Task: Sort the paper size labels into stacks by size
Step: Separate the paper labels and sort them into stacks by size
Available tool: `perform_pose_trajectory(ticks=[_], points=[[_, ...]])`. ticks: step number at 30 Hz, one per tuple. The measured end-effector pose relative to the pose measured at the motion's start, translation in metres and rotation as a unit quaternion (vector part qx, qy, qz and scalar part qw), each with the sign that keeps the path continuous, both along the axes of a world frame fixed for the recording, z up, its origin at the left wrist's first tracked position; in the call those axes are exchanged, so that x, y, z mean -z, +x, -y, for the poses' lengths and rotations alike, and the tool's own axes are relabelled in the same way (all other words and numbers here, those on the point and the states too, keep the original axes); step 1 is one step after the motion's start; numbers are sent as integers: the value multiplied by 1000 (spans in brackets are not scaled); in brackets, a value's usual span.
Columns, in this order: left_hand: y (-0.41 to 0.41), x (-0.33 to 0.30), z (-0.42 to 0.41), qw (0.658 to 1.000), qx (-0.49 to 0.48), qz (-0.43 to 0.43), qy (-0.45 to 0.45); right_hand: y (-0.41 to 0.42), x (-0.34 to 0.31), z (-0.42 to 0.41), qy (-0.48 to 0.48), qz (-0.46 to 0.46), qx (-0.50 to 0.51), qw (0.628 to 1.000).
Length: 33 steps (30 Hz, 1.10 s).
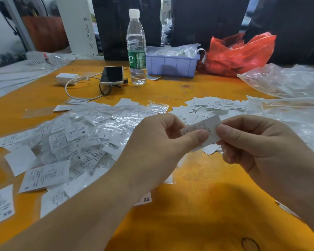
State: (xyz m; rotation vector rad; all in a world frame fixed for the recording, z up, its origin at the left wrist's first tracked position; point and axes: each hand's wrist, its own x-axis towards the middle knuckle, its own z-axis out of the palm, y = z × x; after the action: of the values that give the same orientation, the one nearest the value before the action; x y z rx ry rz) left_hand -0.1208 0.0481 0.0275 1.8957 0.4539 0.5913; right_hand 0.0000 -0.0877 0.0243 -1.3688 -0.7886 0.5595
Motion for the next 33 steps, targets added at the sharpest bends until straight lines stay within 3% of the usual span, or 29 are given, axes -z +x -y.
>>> perform_pose_trajectory(ticks=[3, 8, 13, 20, 25, 33], points=[[0, -1, 1, 1000, 28, 4, -9, -2, -2, 0, 5, -20, 6, 1000], [1, 2, 1, 999, 42, 2, -9, -9, -7, 2, -5, 103, 21, 994], [1, 1, -1, 998, 56, 4, -30, -5, -6, 2, -3, 72, -2, 997], [0, -3, 0, 992, 101, -3, -73, -5, -3, 2, 42, 85, 59, 994], [0, -3, -1, 992, 107, -4, -60, -4, -3, 2, 43, 80, 45, 995], [-1, 0, -9, 989, 130, -8, -64, -7, -5, 4, 27, 207, 47, 977]])
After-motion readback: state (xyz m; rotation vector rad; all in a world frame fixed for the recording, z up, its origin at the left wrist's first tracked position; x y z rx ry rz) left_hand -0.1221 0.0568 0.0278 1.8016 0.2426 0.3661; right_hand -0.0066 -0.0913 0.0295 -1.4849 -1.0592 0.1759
